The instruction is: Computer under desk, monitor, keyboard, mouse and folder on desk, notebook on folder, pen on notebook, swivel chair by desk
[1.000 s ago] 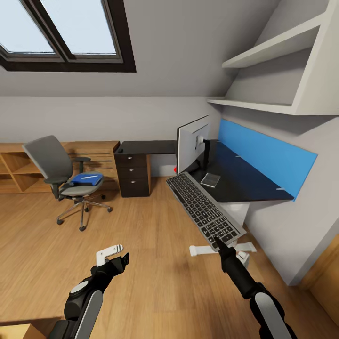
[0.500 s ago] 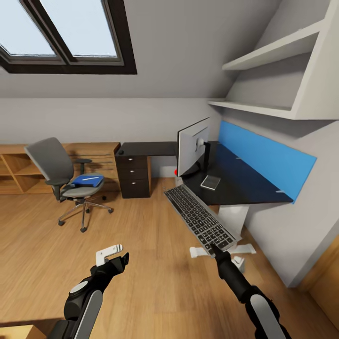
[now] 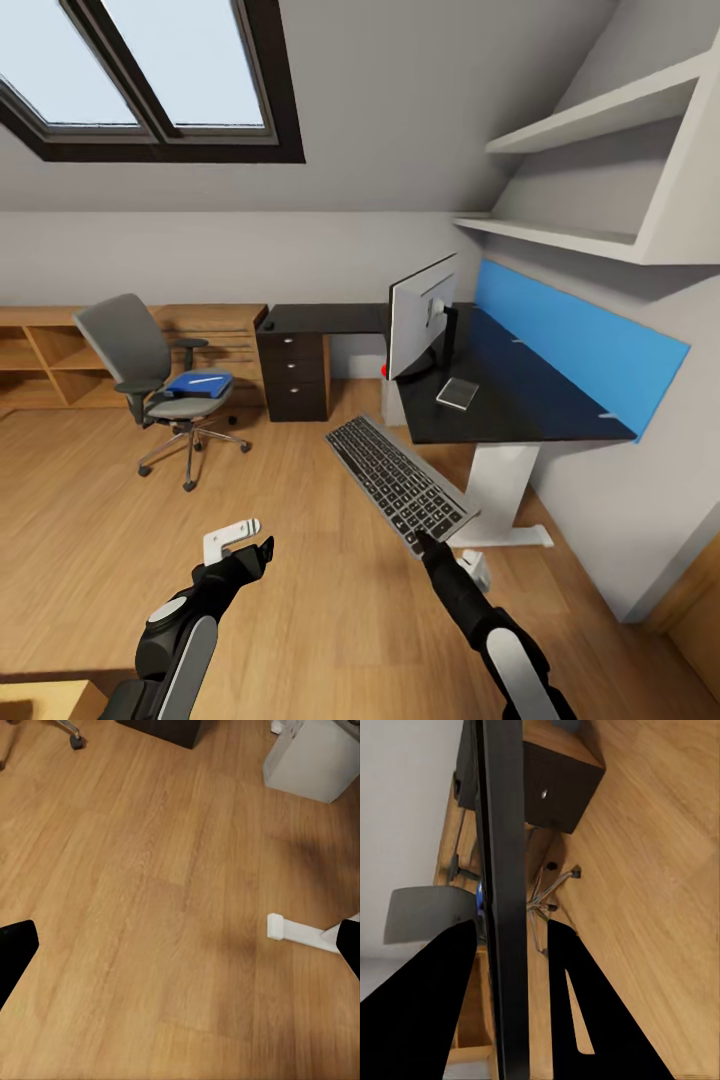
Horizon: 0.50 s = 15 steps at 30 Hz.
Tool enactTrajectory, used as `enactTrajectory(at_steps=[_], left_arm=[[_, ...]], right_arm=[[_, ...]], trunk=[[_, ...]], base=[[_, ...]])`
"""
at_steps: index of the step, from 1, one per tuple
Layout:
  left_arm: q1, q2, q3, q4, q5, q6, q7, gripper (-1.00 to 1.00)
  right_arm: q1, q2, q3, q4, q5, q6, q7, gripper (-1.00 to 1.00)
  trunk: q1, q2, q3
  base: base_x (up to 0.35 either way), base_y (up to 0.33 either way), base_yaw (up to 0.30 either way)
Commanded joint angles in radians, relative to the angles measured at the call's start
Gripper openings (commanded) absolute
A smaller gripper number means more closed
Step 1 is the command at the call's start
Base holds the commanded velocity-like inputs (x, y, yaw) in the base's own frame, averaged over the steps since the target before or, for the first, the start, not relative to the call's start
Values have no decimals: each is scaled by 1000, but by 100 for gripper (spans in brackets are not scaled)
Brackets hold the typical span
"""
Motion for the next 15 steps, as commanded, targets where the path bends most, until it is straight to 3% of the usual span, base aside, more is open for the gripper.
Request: enactTrajectory(at_steps=[1,15], left_arm=[[-1,0,-1,-1,11,3,9,100],[-1,-1,-2,0,11,4,9,100]], right_arm=[[0,1,1,-2,-5,5,0,-100],[0,2,0,-7,-12,2,6,-100]], trunk=[[-4,7,2],[-58,105,46]], base=[[0,0,7],[0,0,1]])
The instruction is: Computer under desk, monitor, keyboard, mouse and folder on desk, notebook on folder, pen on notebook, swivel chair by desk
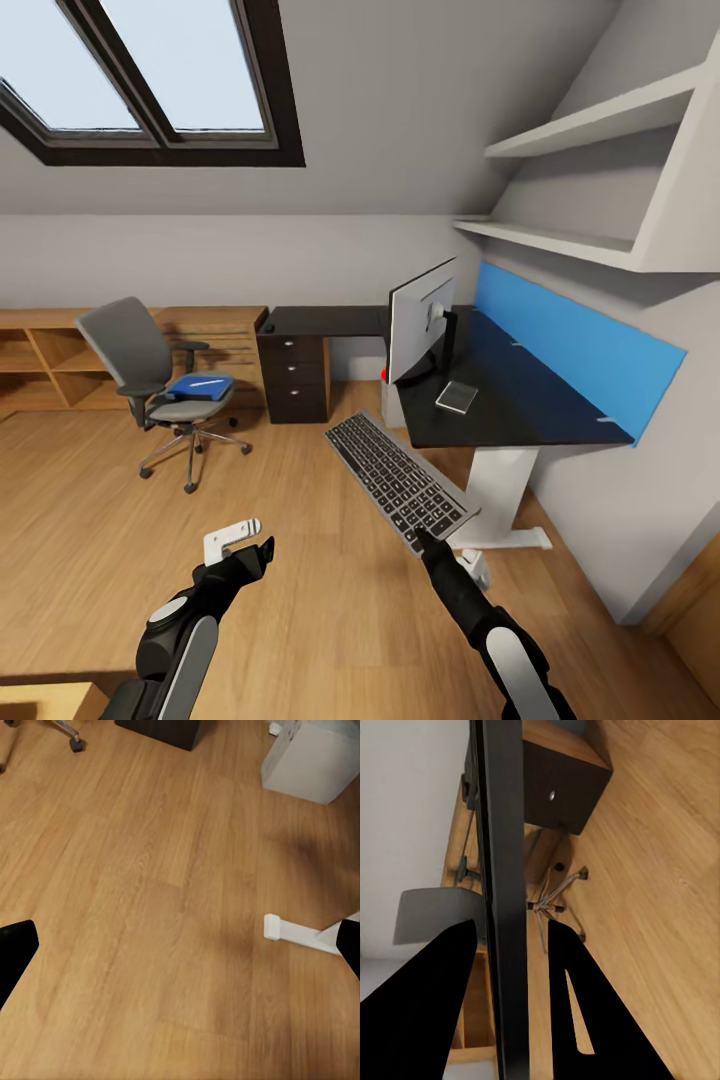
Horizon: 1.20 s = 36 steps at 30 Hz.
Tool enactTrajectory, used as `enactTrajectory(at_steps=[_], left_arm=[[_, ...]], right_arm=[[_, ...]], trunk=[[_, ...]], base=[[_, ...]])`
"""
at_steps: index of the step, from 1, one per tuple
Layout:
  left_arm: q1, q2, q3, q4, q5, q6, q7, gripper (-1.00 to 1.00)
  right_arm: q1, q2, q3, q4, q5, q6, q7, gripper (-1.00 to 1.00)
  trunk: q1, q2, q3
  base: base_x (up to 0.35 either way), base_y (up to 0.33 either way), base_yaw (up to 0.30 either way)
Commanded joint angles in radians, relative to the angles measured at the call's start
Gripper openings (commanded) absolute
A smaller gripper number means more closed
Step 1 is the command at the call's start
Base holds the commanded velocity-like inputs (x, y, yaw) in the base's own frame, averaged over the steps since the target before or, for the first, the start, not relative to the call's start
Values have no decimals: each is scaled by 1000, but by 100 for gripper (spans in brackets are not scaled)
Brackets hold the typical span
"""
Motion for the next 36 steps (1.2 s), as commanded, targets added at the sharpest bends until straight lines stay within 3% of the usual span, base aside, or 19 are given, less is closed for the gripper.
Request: enactTrajectory(at_steps=[1,9,33,36], left_arm=[[-1,0,-1,-1,11,3,9,100],[-1,1,-1,0,11,3,8,100],[0,1,1,0,11,1,8,100],[-1,1,0,0,11,1,8,100]], right_arm=[[0,0,-1,0,-6,4,1,-100],[0,0,0,0,-6,4,2,-100],[0,-3,-1,0,-5,3,2,-100],[0,-4,1,0,-5,4,1,-100]], trunk=[[0,0,-1],[0,0,-1],[0,0,-1],[-12,21,8]], base=[[0,0,0],[47,44,0],[229,219,0],[241,241,0]])
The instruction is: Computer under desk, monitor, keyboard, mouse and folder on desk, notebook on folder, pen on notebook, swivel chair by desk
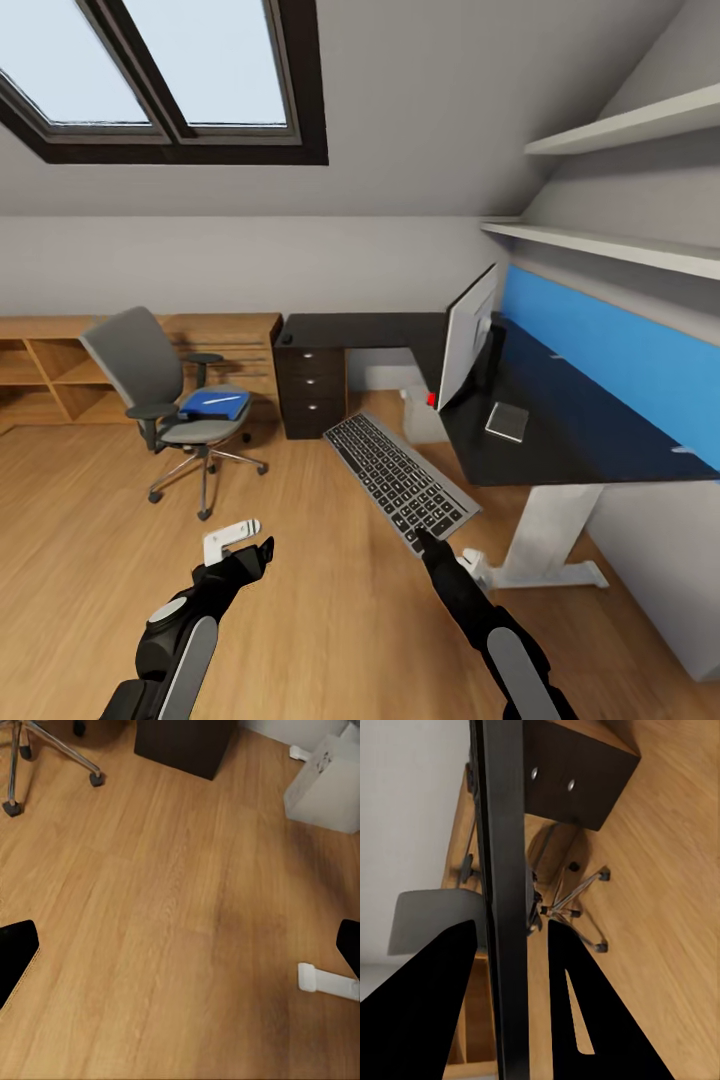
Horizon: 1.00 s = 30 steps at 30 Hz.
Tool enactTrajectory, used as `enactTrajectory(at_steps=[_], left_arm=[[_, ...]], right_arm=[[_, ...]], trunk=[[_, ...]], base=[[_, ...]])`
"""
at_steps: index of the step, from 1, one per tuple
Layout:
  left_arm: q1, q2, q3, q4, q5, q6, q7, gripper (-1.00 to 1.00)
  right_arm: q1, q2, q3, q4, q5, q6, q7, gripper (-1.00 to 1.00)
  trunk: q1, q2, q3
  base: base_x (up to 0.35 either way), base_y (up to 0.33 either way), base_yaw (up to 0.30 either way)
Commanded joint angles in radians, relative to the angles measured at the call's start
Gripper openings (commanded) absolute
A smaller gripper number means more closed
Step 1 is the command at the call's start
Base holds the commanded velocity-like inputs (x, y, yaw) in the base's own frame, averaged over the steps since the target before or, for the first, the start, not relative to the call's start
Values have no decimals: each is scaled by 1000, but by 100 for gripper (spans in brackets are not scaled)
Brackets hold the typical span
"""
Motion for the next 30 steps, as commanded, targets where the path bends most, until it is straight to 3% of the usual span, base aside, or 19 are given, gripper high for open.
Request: enactTrajectory(at_steps=[1,14,30], left_arm=[[-1,0,-1,-1,11,2,9,100],[-1,0,-1,-1,11,3,9,100],[-1,0,-1,-1,11,3,8,100]], right_arm=[[0,0,-1,-1,-7,4,1,-100],[0,3,-2,-1,-6,1,0,-100],[0,2,-4,-1,-4,0,0,-100]], trunk=[[-3,7,2],[-53,98,43],[-53,98,43]], base=[[241,241,0],[242,242,0],[292,180,0]])
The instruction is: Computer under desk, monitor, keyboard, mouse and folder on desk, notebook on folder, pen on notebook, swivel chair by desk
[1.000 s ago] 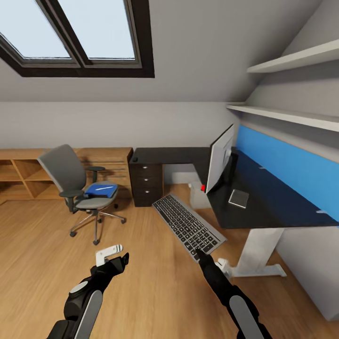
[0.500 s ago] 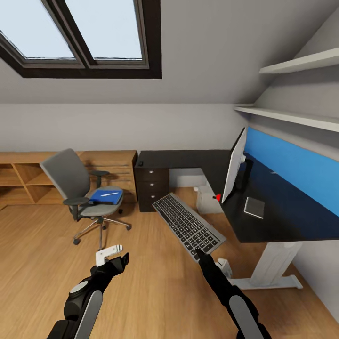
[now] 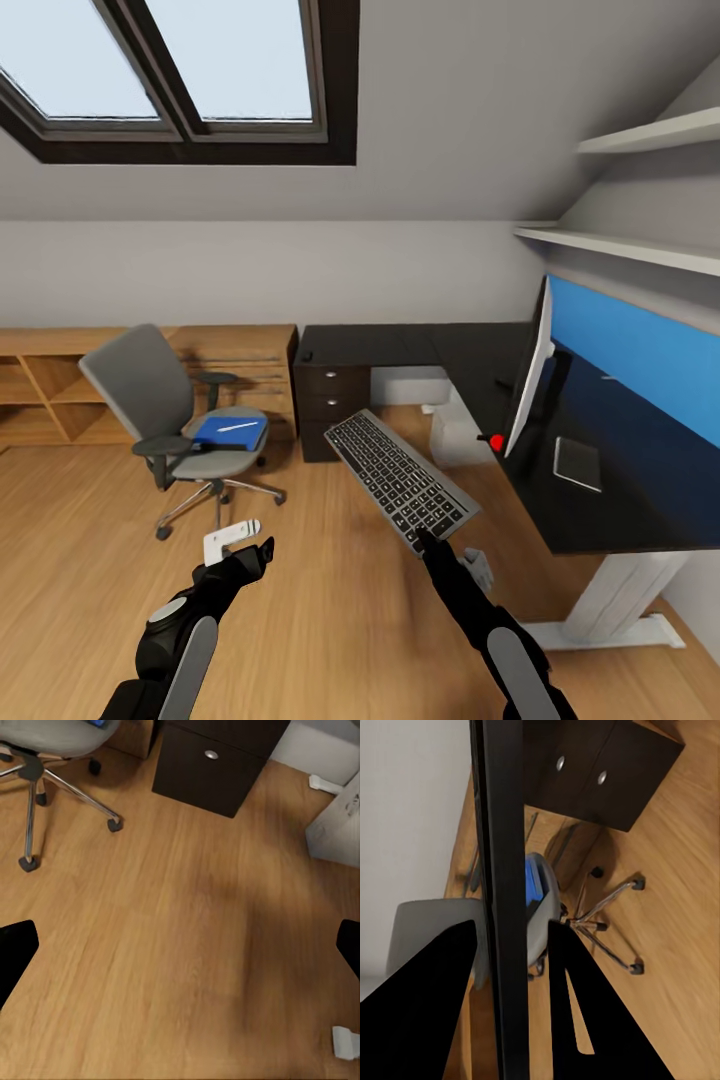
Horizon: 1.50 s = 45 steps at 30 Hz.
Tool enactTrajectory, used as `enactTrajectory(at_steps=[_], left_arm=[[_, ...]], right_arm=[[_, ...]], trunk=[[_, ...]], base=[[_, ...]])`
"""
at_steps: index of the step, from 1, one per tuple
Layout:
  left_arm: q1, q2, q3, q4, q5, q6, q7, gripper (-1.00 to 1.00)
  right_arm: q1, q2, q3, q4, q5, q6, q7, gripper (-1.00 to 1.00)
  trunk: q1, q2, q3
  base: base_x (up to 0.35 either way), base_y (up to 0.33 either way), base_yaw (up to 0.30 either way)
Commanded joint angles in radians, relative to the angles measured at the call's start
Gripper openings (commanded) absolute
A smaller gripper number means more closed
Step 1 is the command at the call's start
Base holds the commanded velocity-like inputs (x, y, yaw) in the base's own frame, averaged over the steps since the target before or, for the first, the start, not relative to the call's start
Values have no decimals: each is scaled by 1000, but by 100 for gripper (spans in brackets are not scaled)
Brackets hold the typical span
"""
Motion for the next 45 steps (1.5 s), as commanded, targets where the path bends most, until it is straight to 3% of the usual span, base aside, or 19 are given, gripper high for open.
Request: enactTrajectory(at_steps=[1,28,34,45], left_arm=[[-1,0,-1,-1,11,3,9,100],[-1,0,-1,-1,11,3,9,100],[-1,0,-1,-1,11,3,8,100],[0,0,-1,-1,11,3,8,100]], right_arm=[[-1,0,-1,-1,-7,4,1,-100],[-1,0,-8,-1,-6,2,1,-100],[-1,-1,-8,-1,-8,-38,2,-100],[-1,0,-8,-1,-7,-45,3,-100]], trunk=[[1,-1,-1],[1,-1,-1],[1,-1,-1],[1,-1,-1]], base=[[320,36,0],[322,25,0],[324,92,0],[324,54,0]])
